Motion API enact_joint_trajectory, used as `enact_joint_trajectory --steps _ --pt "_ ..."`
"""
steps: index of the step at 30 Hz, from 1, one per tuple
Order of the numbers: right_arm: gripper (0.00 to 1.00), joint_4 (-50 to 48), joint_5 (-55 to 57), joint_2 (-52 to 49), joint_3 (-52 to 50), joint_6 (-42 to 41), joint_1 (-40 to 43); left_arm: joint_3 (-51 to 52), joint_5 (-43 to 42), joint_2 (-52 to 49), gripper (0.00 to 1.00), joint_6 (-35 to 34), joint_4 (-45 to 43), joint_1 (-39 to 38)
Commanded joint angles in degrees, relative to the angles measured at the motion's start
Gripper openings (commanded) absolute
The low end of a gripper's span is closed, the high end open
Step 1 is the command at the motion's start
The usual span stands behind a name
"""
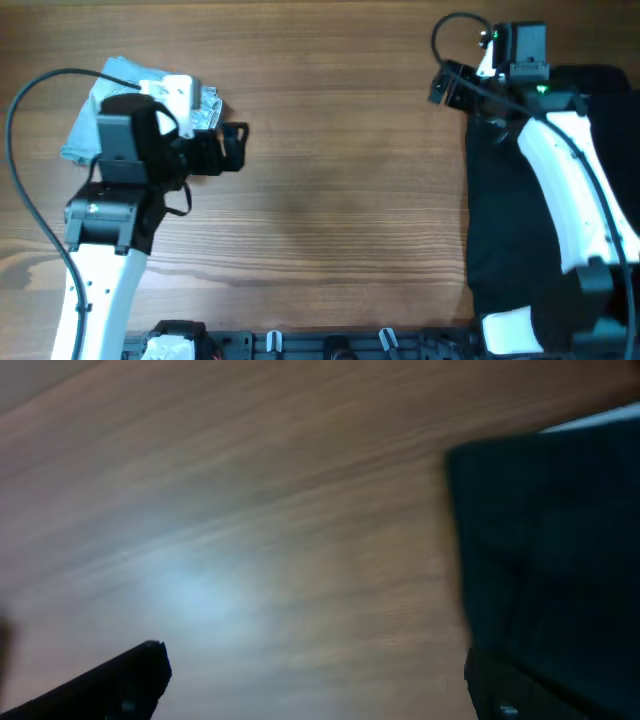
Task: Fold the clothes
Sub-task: 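Reach the right gripper to the black shorts waistband on the right pile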
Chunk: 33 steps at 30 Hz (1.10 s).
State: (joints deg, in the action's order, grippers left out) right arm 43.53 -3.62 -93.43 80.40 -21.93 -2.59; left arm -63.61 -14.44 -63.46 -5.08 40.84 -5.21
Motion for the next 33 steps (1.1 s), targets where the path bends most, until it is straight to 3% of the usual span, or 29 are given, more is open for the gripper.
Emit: enact_joint_trajectory --steps 1,11,13,20,24,26,30,33 --pt "1.0 -3.1 3.9 -8.3 0.7 2.5 1.6 -0.8 -0.1 -0.1 1.0 -0.1 -1.7 -1.8" --pt "1.0 -13.6 20.7 -22.8 0.7 4.6 1.6 -0.8 -0.5 -1.8 1.0 -2.9 -3.1 -1.7" --pt "0.99 -14.8 19.6 -24.2 0.7 4.6 1.9 -0.8 -0.6 -3.7 1.0 -3.0 -2.9 -1.7" --pt "0.66 -14.9 20.9 -27.6 0.7 3.2 1.9 -0.8 -0.8 -9.0 1.0 -3.4 -2.6 -1.7" --pt "0.65 -13.9 22.3 -28.1 0.7 2.4 2.2 -0.8 -0.8 -9.0 1.0 -3.4 -2.4 -1.7" --pt "0.48 -14.0 22.3 -28.1 0.7 2.3 2.6 -0.8 -1.2 -9.0 1.0 -3.4 -2.4 -1.7" --pt "0.31 -13.9 22.2 -28.1 0.7 2.4 3.5 -0.8 -1.2 -9.0 1.0 -3.4 -2.4 -1.7" --pt "0.3 -13.9 21.6 -28.2 0.4 2.4 3.9 -0.8 -2.5 -9.0 1.0 -3.4 -2.4 -1.7"
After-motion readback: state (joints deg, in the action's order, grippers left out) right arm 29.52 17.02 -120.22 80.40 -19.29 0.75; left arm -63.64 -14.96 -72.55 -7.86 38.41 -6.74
